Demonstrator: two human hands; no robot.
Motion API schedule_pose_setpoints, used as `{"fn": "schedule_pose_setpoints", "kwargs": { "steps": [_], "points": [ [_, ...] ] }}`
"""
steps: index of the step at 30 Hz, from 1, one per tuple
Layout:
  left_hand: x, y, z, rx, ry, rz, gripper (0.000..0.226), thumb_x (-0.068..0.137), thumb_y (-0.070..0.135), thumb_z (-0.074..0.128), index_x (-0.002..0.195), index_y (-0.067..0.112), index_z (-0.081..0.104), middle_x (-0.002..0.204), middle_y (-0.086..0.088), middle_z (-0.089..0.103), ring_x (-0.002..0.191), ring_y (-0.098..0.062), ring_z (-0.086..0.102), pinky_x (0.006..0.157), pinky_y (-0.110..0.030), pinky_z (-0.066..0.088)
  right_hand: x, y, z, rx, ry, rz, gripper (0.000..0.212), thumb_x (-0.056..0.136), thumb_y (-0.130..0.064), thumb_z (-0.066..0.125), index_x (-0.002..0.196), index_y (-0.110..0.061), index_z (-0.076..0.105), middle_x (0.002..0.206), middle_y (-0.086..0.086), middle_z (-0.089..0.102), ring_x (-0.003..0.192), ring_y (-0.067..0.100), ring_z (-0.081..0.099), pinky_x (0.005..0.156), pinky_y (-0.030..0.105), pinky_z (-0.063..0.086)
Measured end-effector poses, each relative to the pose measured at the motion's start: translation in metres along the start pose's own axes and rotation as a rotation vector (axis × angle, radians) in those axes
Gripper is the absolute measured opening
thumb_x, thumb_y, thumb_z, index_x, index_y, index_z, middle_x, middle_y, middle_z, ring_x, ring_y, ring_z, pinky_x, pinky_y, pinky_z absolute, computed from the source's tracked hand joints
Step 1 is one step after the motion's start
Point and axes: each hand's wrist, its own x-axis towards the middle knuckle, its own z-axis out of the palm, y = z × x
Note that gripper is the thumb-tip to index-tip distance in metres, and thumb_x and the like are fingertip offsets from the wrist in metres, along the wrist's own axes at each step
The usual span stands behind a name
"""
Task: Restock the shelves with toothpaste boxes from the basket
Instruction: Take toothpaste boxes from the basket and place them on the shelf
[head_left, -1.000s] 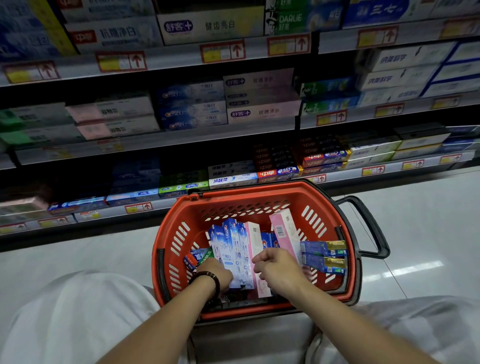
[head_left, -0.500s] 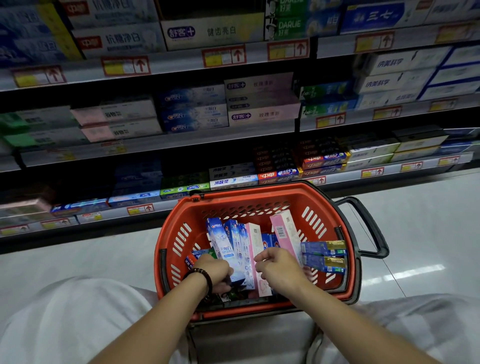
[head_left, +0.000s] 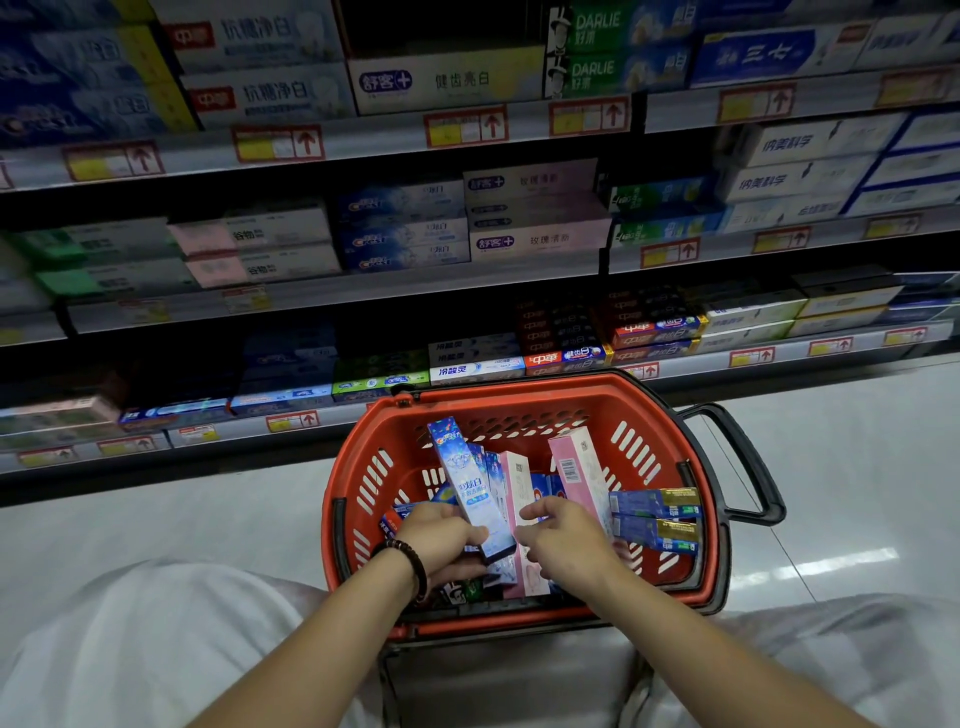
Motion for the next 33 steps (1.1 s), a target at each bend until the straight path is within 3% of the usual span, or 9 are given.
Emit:
{"fn": "schedule_pose_setpoints", "kwargs": {
  "steps": [5, 12, 18, 20, 23, 27, 33],
  "points": [
    [-0.004, 0.004, 0.000, -0.049, -0.039, 0.051, 0.027, 0.094, -0.003, 0.069, 0.121, 0.003, 0.067, 0.110, -0.010, 0.078, 0.092, -0.023, 0.079, 0.076, -0.041, 0.065, 0.000, 0.001, 0.002, 0.025, -0.008, -0.016, 0.019, 0.085, -0.034, 0.074, 0.102, -0.028, 0.068, 0.090, 0.004, 0.077, 0.086, 0.028, 0.076, 0.077, 0.049, 0.062],
    [-0.010, 0.004, 0.002, -0.089, -0.069, 0.096, 0.033, 0.095, -0.002, 0.070, 0.126, 0.004, 0.063, 0.113, -0.012, 0.078, 0.094, -0.022, 0.078, 0.081, -0.042, 0.065, -0.005, -0.002, 0.001, 0.163, -0.054, -0.030, 0.017, 0.096, -0.019, 0.074, 0.110, -0.016, 0.064, 0.098, 0.013, 0.077, 0.088, 0.029, 0.078, 0.068, 0.034, 0.059],
    [-0.013, 0.009, 0.001, -0.061, -0.088, 0.113, 0.037, 0.093, 0.006, 0.076, 0.127, 0.003, 0.062, 0.112, -0.013, 0.078, 0.095, -0.024, 0.078, 0.081, -0.041, 0.064, -0.004, -0.005, -0.003, 0.348, -0.087, -0.014, 0.017, 0.097, -0.004, 0.070, 0.113, 0.000, 0.067, 0.089, 0.018, 0.078, 0.076, 0.026, 0.070, 0.072, 0.036, 0.060],
    [-0.014, 0.015, -0.001, -0.059, -0.094, 0.126, 0.039, 0.093, 0.011, 0.077, 0.128, 0.005, 0.062, 0.109, -0.011, 0.079, 0.095, -0.027, 0.078, 0.083, -0.043, 0.064, -0.003, -0.008, -0.006, 0.414, -0.085, -0.013, 0.015, 0.096, 0.001, 0.070, 0.110, 0.004, 0.070, 0.095, 0.024, 0.079, 0.076, 0.028, 0.070, 0.075, 0.036, 0.061],
    [-0.016, 0.030, -0.006, -0.158, -0.009, 0.169, 0.040, 0.094, 0.011, 0.076, 0.129, 0.008, 0.057, 0.109, -0.013, 0.078, 0.093, -0.034, 0.078, 0.089, -0.049, 0.063, 0.000, -0.010, -0.013, 0.459, -0.070, -0.036, 0.018, 0.093, 0.003, 0.073, 0.111, 0.004, 0.072, 0.099, 0.025, 0.079, 0.078, 0.028, 0.074, 0.082, 0.039, 0.063],
    [-0.017, 0.049, -0.026, -0.344, 0.115, 0.255, 0.054, 0.095, 0.011, 0.075, 0.139, 0.013, 0.044, 0.116, -0.014, 0.075, 0.093, -0.033, 0.078, 0.079, -0.042, 0.064, 0.001, -0.015, -0.022, 0.425, -0.073, -0.089, 0.019, 0.092, 0.002, 0.075, 0.111, 0.000, 0.076, 0.104, 0.019, 0.080, 0.091, 0.033, 0.078, 0.091, 0.046, 0.065],
    [-0.026, 0.060, -0.043, -0.462, 0.216, 0.368, 0.037, 0.099, 0.020, 0.071, 0.128, 0.020, 0.048, 0.107, -0.009, 0.074, 0.091, -0.030, 0.076, 0.088, -0.048, 0.060, -0.003, -0.021, -0.031, 0.324, -0.051, -0.196, 0.024, 0.089, 0.002, 0.079, 0.111, -0.009, 0.078, 0.101, 0.014, 0.078, 0.081, 0.019, 0.072, 0.076, 0.029, 0.061]
  ]
}}
